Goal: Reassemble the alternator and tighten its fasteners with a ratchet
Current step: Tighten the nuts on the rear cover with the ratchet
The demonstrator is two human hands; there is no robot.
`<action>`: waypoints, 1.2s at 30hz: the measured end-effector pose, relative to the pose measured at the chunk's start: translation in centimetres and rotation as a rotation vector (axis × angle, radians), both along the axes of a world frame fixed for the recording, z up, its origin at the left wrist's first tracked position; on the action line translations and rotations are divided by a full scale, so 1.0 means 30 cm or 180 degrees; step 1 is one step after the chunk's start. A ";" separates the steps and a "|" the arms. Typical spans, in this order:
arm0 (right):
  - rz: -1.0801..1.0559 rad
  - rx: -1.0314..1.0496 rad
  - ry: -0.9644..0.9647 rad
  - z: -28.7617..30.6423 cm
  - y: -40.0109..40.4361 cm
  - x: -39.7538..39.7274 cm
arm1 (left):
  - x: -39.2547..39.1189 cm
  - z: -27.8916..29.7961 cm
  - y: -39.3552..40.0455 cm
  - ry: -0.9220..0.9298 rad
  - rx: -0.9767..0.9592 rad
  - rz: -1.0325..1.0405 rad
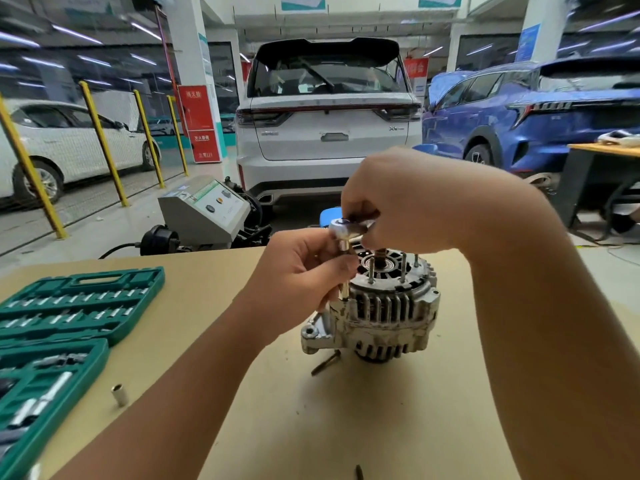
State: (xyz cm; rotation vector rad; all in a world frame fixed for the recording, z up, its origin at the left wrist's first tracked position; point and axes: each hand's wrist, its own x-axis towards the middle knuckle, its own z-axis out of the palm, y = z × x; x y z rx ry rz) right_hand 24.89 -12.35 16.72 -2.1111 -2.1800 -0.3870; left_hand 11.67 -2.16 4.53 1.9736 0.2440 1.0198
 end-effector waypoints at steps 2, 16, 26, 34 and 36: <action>0.0033 -0.0046 -0.0040 0.002 -0.012 0.009 | 0.014 -0.009 -0.013 -0.0160 -0.0011 0.0150; 0.0027 -0.0240 0.0583 0.027 -0.036 0.085 | 0.007 -0.017 0.008 -0.0132 0.0103 0.0178; 0.0210 -0.0362 0.0935 0.040 -0.062 0.102 | 0.012 -0.036 0.023 -0.0313 -0.0166 0.0280; 0.0067 -0.0317 0.0392 0.021 -0.040 0.059 | 0.022 -0.039 -0.001 -0.0384 0.0045 0.0318; 0.0148 -0.0423 0.0497 0.032 -0.054 0.064 | 0.012 -0.035 0.002 -0.0322 0.0040 0.0199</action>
